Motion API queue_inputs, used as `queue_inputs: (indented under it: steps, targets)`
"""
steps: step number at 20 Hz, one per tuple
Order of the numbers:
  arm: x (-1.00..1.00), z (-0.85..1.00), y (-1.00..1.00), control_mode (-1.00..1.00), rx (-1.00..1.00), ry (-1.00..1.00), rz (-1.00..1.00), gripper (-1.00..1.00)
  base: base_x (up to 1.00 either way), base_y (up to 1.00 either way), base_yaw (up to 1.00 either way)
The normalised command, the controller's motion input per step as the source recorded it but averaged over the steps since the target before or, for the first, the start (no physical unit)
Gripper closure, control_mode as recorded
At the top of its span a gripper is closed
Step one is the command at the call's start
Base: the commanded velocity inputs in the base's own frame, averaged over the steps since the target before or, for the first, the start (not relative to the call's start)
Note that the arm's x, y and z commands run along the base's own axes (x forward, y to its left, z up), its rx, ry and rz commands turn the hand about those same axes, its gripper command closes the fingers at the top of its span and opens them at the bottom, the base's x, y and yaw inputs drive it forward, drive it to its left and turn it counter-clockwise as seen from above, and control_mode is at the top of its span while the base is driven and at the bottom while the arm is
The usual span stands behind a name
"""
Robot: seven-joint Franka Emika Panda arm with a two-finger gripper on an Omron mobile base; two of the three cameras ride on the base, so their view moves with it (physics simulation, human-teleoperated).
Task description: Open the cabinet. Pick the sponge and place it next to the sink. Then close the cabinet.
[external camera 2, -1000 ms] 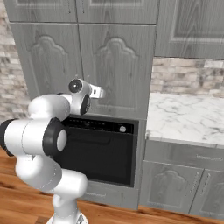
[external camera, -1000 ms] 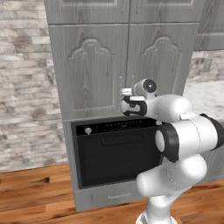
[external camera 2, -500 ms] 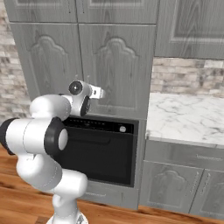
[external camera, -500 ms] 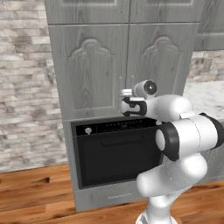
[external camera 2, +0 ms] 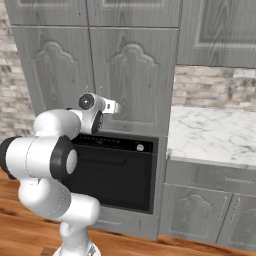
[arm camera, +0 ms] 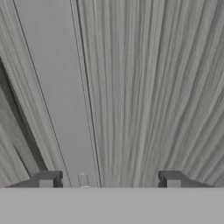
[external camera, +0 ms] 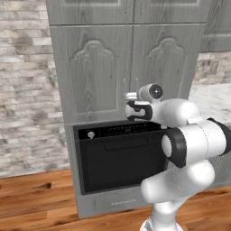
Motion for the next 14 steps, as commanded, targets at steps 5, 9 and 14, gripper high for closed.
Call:
queue_inputs:
  steps: [5,9,14]
  targets:
    - [0.00,0.00,0.00,-1.00,0.00,0.00,0.00,1.00,0.00,0.00,0.00]
    - [0.01,0.00,0.00,-1.00,0.00,0.00,0.00,1.00,0.00,0.00,0.00]
    - [0.02,0.00,-0.28,-1.00,0.00,0.00,-0.04,1.00,0.00,0.00,0.00]
